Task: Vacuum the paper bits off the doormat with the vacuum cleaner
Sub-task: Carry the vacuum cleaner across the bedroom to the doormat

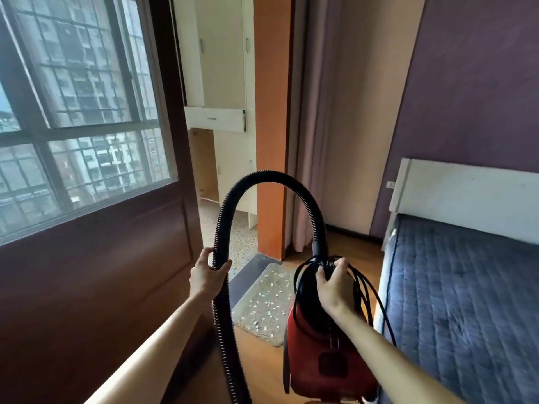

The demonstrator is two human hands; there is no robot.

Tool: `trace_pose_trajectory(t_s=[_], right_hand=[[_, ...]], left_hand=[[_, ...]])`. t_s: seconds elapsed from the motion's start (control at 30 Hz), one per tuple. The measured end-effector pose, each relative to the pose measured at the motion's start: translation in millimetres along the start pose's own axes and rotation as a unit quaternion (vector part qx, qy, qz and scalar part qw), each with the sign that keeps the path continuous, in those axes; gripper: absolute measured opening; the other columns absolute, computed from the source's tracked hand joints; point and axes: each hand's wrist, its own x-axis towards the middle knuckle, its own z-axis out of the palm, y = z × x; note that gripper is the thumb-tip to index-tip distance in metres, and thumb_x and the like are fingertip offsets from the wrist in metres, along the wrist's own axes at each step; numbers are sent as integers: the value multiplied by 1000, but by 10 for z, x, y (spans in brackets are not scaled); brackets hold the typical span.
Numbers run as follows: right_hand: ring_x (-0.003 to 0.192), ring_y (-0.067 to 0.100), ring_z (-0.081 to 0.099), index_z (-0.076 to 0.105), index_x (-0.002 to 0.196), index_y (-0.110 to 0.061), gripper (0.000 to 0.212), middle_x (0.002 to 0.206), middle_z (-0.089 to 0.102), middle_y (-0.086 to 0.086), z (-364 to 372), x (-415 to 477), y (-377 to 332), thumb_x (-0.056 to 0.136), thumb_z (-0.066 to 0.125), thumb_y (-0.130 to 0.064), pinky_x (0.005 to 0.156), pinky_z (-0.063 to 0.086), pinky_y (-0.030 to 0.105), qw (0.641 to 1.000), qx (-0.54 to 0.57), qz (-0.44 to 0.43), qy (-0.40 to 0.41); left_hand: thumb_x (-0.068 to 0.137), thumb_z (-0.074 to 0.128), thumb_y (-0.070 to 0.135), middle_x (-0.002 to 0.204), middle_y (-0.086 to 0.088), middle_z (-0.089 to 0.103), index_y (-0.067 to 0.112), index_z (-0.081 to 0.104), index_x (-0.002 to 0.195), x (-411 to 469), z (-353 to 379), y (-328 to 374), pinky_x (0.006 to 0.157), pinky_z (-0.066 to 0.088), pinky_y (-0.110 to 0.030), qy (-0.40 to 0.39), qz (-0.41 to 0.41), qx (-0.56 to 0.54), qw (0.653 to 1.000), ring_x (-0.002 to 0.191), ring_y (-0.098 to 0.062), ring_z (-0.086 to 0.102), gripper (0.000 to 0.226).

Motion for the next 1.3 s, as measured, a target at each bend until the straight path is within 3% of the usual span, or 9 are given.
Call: trace_pose_trajectory(t_s=[0.2,0.33,0.6,0.77,0.83,0.93,1.03,1.17,1.3], right_hand=[[82,34,64,43,102,-7,20,86,59,8,-10,777,457,94,57,-18,61,37,28,998,-16,40,45],[84,35,64,45,105,-3,23,92,61,14,13,1415,775,93,58,-17,62,38,28,996,-17,55,69],[76,36,66,45,108,-2,25,87,66,19,-49,2522,1131,94,58,-18,57,40,29,993,-46,49,95],[76,36,66,45,107,-2,24,89,65,18,-87,3027,1259,94,58,-18,55,40,28,991,-55,42,111],[81,37,66,46,109,1,25,96,65,19,-90,3189,1314,94,58,-16,58,39,28,990,-55,49,117],[85,36,66,46,113,2,27,100,65,21,-38,3453,1429,94,58,-14,59,39,25,990,-56,45,122],[85,34,66,46,114,1,28,100,65,20,68,3768,1576,95,57,-15,56,38,24,988,-66,56,127],[83,36,66,46,109,-2,25,94,66,20,236,4305,1755,95,58,-18,60,39,28,985,-77,75,133],[85,38,65,46,110,-1,26,96,66,22,429,4932,1876,94,58,-18,63,39,28,983,-88,82,136]], left_hand=[[84,77,30,81,-12,71,22,54,117,623,1061,206,52,51,-28,-64,22,-24,997,59,-22,66,41],[83,78,29,84,-13,72,22,56,114,1049,1747,410,59,57,-37,-92,42,-28,994,65,-26,69,39],[85,76,25,86,-8,70,18,56,116,1781,2616,921,51,43,-23,-112,60,-17,992,63,-19,64,38],[81,78,37,88,-12,73,23,54,117,2217,3096,992,66,61,-44,-136,51,-19,989,71,-28,71,46],[76,77,47,85,-10,73,30,53,114,2409,3333,942,64,61,-48,-147,53,-10,988,68,-27,71,48],[79,76,45,86,-9,73,29,54,111,2634,3621,1016,62,61,-43,-149,57,-10,987,68,-26,71,42],[83,76,35,91,-9,73,22,56,114,2862,3887,1147,55,54,-28,-160,65,-10,985,67,-22,71,39],[84,76,32,94,-11,73,21,54,116,3312,4297,1196,60,59,-36,-175,72,-19,982,68,-23,71,40],[87,73,29,97,-9,70,18,53,120,3798,4723,1303,57,49,-25,-180,68,-23,981,69,-21,66,41]])
